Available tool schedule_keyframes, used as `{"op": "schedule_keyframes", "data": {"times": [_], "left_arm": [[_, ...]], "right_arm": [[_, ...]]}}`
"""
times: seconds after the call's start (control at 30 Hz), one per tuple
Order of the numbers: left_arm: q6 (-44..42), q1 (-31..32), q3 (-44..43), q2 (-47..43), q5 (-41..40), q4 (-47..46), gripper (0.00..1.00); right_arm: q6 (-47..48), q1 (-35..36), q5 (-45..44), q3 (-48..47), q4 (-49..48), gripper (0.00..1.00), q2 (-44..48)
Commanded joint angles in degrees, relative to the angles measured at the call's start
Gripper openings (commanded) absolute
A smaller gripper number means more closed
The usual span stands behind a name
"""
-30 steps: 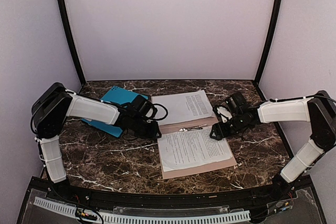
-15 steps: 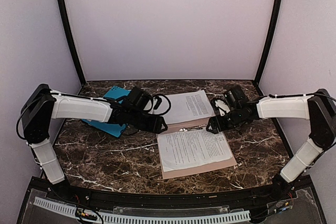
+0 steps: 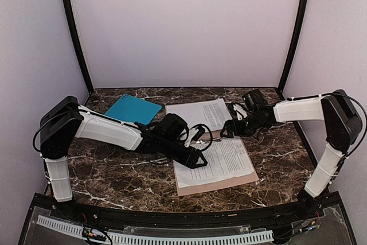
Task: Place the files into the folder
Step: Close the spring clip on the folder.
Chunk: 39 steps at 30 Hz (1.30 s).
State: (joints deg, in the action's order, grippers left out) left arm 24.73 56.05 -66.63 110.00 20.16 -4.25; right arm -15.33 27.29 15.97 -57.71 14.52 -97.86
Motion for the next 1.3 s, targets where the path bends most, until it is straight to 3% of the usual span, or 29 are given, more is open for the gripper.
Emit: {"op": "schedule_keyframes", "data": {"times": [0.0,1.27], "left_arm": [[1.3,0.1,-1.7,1.6,2.7,-2.1,0.58],[2.9,0.8,0.0,4.6,0.1,-0.8,0.56]], "right_arm": [[-1.6,-0.7,4.0,-1.7,-2.7,0.78,-1.6],[-3.6,-1.3,12.3,-3.9,-7.6,0.75,-8.6]]}}
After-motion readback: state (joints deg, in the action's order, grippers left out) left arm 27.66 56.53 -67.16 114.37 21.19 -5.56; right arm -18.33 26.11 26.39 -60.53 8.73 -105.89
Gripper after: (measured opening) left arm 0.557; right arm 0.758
